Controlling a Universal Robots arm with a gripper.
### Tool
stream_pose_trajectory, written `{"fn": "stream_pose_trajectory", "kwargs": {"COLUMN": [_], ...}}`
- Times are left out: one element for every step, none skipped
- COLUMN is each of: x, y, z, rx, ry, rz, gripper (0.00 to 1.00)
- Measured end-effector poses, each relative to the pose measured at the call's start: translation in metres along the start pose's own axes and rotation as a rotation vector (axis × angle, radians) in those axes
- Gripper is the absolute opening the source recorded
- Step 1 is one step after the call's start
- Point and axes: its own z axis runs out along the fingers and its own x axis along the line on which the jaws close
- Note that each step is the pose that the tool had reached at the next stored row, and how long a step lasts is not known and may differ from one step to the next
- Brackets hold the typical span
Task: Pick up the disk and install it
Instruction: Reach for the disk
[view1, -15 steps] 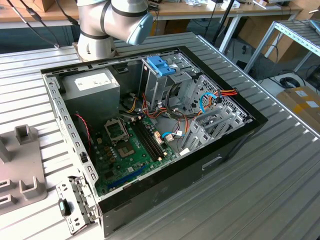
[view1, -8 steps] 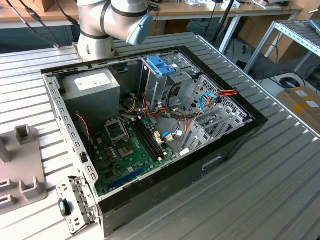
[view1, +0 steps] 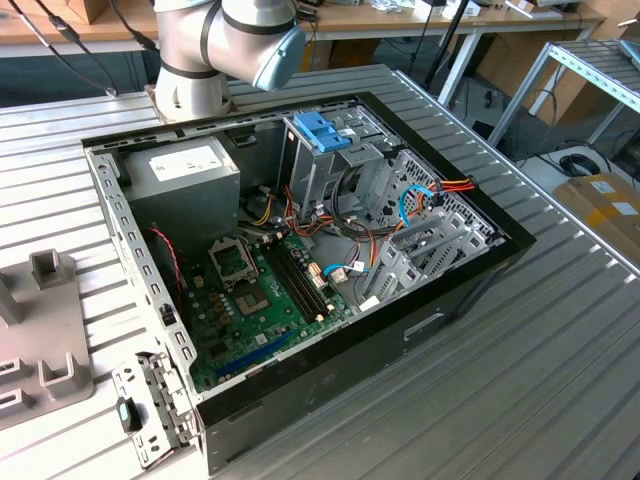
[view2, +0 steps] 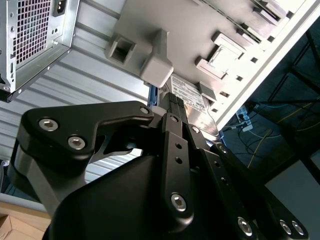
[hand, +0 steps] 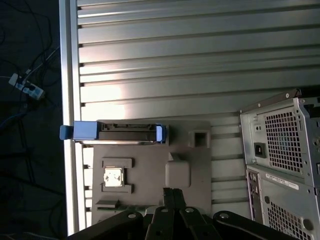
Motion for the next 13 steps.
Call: {"fn": "stream_pose_trajectory", "kwargs": {"x": [0.0004,0.0007,0.0011,0.0014,0.0018,0.0022,0.0025,0.0030,0.0036,0.0041,0.0043,0.0049,0.0053], "y": [0.0000,0.0000,-0.0001,-0.0001,-0.0001,-0.0002,-0.0002,-0.0002,-0.0003,-0.0003,-0.0003,-0.0004,-0.0004], "z": [0.0000,0.0000,0.0000,0.0000,0.0000,0.0001,0.0001,0.0001,0.0001,0.0001,0.0001,0.0002,0.0001], "rx": [0.0000,0.0000,0.0000,0.0000,0.0000,0.0000,0.0000,0.0000,0.0000,0.0000,0.0000,0.0000,0.0000], "ry": [0.0000,0.0001,0.0000,0.0001,0.0000,0.0000,0.0000,0.0000,0.0000,0.0001,0.0001,0.0000,0.0001], "rz": [0.000,0.000,0.000,0.000,0.000,0.000,0.000,0.000,0.000,0.000,0.000,0.000,0.000], "gripper": [0.11,0.11,0.11,0.11,0.11,0.11,0.11,0.11,0.11,0.11,0.11,0.11,0.11]}}
